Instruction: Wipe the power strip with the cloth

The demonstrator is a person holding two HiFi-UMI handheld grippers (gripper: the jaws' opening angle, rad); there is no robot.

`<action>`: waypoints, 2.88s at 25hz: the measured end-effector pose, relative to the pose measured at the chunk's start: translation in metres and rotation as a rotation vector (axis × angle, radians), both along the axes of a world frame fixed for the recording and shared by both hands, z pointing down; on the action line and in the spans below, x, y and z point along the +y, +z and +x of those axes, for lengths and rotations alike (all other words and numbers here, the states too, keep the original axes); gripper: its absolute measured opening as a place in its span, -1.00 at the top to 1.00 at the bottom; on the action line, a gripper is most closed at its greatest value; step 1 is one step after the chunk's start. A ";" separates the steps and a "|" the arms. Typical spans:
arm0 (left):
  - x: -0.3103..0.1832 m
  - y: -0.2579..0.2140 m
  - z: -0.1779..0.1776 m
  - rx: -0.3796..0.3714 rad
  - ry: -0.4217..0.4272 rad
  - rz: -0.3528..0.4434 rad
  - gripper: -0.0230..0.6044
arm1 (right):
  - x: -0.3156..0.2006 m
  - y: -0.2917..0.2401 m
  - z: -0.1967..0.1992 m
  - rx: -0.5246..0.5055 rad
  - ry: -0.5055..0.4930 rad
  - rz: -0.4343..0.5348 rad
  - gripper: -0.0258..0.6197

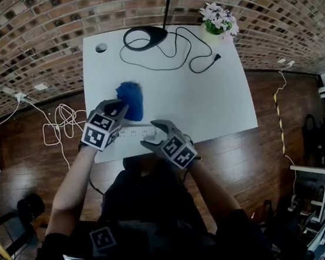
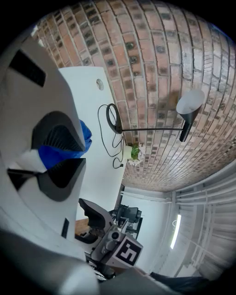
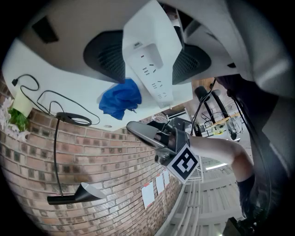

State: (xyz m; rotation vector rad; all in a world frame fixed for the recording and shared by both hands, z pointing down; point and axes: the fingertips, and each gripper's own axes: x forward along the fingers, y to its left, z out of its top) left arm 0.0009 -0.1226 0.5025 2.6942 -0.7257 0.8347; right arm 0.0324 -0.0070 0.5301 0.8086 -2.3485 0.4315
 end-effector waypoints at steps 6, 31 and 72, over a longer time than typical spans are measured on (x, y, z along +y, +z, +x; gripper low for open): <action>-0.012 0.022 -0.003 -0.040 0.061 -0.037 0.15 | 0.001 0.013 -0.018 0.028 -0.055 -0.041 -0.09; -0.024 0.074 0.015 -0.226 -0.020 -0.193 0.67 | 0.004 0.058 -0.008 0.114 -0.281 -0.010 -0.01; 0.076 0.047 -0.097 -0.191 -0.313 -0.144 0.68 | 0.002 0.058 -0.007 0.082 -0.257 0.021 -0.02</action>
